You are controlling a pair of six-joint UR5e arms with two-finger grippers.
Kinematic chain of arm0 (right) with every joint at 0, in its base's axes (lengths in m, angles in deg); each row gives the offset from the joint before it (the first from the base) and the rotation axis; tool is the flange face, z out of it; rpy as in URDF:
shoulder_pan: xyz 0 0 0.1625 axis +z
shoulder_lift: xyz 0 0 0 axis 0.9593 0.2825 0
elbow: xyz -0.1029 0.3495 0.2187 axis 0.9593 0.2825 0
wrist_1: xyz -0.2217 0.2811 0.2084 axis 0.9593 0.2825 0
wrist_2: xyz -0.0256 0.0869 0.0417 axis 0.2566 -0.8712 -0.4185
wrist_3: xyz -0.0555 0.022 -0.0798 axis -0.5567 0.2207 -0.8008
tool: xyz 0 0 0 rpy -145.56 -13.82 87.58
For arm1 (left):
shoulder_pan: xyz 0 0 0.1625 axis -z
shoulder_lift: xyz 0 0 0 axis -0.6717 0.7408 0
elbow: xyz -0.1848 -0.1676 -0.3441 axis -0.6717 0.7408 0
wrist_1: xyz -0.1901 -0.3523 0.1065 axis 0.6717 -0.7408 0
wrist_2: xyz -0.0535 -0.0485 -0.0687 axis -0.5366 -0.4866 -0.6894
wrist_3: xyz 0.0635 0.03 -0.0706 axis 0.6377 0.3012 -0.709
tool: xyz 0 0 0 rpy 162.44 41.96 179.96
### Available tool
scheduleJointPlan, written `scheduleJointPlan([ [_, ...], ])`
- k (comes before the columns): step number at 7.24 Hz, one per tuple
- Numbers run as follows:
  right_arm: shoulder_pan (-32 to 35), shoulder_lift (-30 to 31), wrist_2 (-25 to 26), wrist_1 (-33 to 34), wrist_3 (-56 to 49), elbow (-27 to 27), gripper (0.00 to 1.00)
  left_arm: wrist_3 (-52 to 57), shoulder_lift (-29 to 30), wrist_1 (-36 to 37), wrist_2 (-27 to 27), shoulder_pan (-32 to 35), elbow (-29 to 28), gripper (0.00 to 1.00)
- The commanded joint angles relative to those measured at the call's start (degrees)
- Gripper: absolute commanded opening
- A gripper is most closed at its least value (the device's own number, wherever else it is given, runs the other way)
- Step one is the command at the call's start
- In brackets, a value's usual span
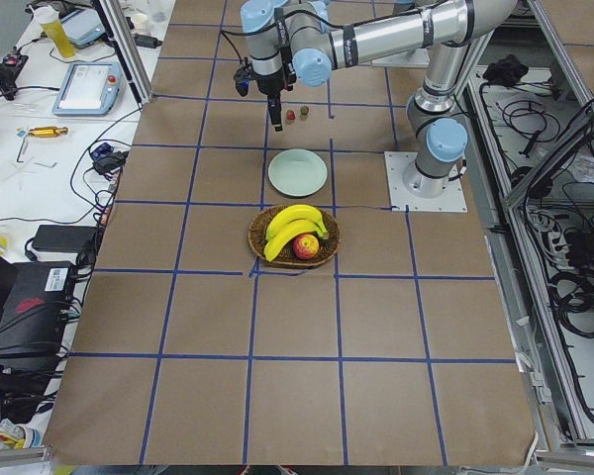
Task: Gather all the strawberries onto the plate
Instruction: 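Carry the strawberry toward the plate and release it beside the plate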
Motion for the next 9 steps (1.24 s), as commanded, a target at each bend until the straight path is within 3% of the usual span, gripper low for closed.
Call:
scheduleJointPlan([
  [1,3.5,-3.8,-0.5,4.3,2.1,0.4,0.0,0.0,0.0,0.1,-0.1,0.0,-0.1,1.0],
  [3,4.6,-5.8,-3.1,6.5,2.2,0.5,0.0,-0.1,0.0,0.1,-0.3,0.0,0.0,1.0],
  [6,5.1,-8.9,-3.2,9.9,2.0,0.4,0.01,-0.1,0.0,0.1,-0.3,0.0,0.1,1.0],
  [8,5.1,-9.9,-3.3,10.9,1.5,0.4,0.19,-0.1,0.0,0.1,-0.2,0.0,0.1,1.0],
  [9,5.1,-10.0,-3.3,10.9,1.5,0.4,0.51,0.0,0.0,0.1,-0.1,0.0,0.1,1.0],
])
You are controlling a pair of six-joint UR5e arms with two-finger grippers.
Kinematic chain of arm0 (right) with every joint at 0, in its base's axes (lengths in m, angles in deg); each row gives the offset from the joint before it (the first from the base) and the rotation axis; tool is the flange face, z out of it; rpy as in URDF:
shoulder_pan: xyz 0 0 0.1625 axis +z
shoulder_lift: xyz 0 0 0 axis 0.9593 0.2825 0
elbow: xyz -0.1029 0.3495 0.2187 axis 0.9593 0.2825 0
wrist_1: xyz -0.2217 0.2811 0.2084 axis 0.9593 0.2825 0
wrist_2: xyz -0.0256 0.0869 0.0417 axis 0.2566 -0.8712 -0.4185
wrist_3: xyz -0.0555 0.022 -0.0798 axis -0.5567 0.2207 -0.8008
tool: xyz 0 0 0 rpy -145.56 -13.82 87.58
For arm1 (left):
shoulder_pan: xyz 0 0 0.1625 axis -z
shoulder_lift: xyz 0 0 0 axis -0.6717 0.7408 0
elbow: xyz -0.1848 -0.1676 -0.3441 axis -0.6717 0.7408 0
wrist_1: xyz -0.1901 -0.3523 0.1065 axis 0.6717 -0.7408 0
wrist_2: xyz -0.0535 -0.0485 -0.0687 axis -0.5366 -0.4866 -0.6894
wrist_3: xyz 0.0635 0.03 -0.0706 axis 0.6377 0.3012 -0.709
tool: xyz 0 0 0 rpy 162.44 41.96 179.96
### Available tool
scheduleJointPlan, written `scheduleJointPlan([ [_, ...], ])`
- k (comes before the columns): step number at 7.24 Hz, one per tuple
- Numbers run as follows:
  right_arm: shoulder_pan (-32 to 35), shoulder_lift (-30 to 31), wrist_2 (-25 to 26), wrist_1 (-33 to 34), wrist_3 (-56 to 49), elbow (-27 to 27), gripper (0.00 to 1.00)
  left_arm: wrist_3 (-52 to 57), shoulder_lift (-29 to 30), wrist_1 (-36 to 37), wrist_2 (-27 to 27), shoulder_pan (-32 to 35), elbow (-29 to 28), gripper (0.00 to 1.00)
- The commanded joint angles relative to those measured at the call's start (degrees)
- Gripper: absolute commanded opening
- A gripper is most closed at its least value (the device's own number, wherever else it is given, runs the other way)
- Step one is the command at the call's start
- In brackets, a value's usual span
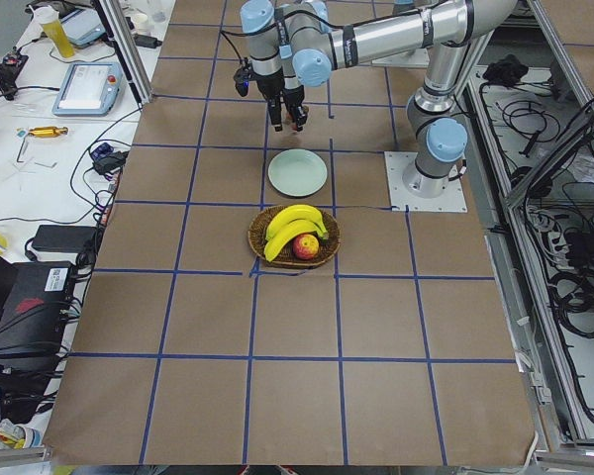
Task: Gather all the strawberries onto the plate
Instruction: 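Carry the strawberry toward the plate and release it beside the plate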
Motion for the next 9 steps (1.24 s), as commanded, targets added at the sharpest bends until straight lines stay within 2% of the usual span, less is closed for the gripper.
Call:
scheduleJointPlan([
  [1,0.0,0.1,0.0,0.1,-0.4,0.0,0.96,0.1,0.1,-0.1,0.2,0.0,0.0,1.0],
  [2,-0.2,0.5,0.1,-0.2,-2.0,0.1,1.0,0.0,0.1,0.0,0.3,0.0,0.0,1.0],
  [5,-1.0,5.3,0.9,-2.8,-2.4,0.2,1.0,0.1,0.1,0.0,0.3,-0.1,0.0,1.0],
  [8,-6.3,12.3,1.6,-13.5,-3.5,0.2,1.0,0.2,0.2,0.1,0.3,-0.1,0.0,1.0],
  [9,-7.6,14.6,6.0,-17.3,-3.5,0.2,1.0,0.3,0.2,0.1,0.3,-0.1,0.0,1.0],
])
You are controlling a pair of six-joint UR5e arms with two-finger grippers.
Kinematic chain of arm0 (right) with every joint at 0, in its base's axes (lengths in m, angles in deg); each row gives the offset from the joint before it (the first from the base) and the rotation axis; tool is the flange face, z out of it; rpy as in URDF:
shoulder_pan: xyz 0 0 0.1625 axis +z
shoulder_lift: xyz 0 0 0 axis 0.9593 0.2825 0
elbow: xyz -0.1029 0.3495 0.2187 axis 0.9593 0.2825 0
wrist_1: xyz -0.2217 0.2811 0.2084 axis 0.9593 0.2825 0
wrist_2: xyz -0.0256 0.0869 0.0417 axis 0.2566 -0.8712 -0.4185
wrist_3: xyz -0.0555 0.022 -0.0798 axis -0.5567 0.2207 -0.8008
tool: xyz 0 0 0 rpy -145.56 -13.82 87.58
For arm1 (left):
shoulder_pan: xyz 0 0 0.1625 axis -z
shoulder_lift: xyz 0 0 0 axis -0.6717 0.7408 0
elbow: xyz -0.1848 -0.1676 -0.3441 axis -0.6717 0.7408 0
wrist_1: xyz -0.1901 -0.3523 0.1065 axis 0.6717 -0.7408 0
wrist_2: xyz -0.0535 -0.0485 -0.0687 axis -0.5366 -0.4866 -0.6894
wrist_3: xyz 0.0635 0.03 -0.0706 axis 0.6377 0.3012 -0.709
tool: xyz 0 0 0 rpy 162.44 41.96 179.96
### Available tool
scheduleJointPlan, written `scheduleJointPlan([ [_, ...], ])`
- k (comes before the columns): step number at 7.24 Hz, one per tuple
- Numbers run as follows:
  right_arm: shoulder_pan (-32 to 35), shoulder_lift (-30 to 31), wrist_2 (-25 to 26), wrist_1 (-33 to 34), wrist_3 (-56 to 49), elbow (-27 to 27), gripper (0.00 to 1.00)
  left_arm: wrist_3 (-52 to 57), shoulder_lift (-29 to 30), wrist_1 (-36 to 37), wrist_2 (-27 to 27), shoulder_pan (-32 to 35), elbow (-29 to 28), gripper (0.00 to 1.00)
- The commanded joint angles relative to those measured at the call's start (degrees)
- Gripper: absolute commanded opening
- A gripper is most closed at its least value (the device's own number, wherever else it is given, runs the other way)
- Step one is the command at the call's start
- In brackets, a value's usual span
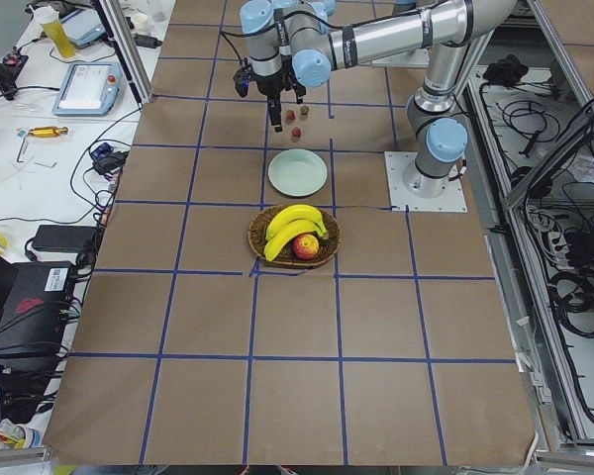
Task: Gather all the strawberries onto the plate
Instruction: 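Raise the right gripper away while the left arm starts reaching forward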
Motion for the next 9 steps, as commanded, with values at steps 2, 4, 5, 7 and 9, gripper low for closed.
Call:
scheduleJointPlan([
  [2,-5.8,8.8,6.5,-11.1,0.0,-0.1,1.0,0.4,-0.1,0.5,-0.1,0.1,-0.4,1.0],
  [4,-11.9,14.0,6.5,-16.3,0.8,-0.1,1.0,-0.1,-0.1,0.5,0.0,0.2,-0.9,1.0],
  [5,-14.4,14.2,6.6,-16.3,0.9,-0.1,1.0,-1.6,-0.2,0.6,0.0,0.8,-0.8,1.0],
  [7,-17.4,16.6,6.9,-18.4,0.9,0.6,1.0,-5.0,0.2,0.7,-0.4,2.8,-0.8,1.0],
  [9,-20.4,17.5,7.0,-18.6,0.7,0.6,1.0,-5.7,0.5,3.0,-0.2,6.5,-0.8,1.0],
])
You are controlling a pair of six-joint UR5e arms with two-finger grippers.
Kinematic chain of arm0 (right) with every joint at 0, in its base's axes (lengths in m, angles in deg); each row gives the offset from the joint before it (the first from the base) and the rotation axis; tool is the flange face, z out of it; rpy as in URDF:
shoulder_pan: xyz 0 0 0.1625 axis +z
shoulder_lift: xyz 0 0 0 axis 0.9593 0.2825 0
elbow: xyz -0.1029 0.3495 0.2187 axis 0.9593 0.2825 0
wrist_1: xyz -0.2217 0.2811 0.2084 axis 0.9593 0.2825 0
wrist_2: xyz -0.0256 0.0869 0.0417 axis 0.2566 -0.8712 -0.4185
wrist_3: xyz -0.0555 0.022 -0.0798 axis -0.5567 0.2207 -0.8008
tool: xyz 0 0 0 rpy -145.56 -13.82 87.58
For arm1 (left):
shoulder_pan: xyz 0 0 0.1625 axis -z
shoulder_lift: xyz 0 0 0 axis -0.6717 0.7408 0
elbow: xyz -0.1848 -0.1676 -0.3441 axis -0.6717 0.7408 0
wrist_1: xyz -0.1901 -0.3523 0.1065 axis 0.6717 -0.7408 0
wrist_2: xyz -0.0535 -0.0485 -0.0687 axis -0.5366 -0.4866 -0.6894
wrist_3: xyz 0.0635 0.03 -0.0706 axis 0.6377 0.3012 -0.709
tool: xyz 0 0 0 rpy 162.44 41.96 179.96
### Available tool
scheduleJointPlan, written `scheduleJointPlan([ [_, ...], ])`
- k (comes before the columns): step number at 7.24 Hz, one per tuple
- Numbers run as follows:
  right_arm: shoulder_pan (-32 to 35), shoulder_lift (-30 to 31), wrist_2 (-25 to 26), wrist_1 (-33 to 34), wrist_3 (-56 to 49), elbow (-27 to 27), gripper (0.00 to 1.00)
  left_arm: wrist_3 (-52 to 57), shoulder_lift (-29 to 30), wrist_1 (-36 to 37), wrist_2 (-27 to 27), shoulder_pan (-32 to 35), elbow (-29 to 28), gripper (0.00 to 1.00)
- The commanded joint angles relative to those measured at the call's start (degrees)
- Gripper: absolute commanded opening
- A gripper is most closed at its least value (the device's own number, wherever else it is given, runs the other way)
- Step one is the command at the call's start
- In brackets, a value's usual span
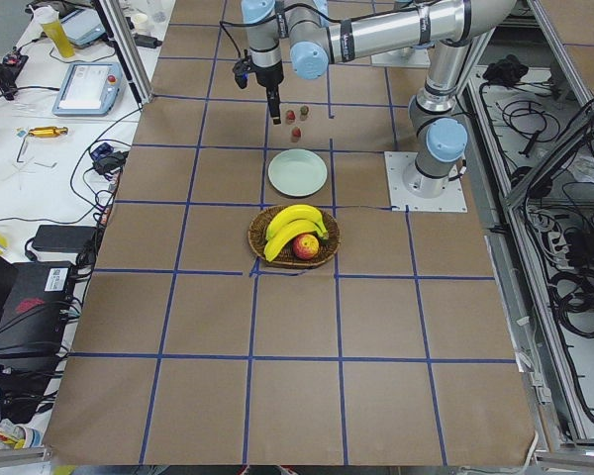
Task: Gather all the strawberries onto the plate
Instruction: 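Raise the right gripper away while the left arm starts reaching forward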
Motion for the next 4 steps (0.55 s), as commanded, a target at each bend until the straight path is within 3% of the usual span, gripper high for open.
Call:
scheduleJointPlan([
  [1,-3.5,1.1,0.3,-0.5,-0.7,0.0,1.0,-2.4,0.3,1.5,-0.3,2.8,0.1,1.0],
  [4,-6.7,1.9,0.4,-1.6,-3.8,0.0,1.0,-9.1,2.2,1.5,-0.7,8.8,0.9,1.0],
])
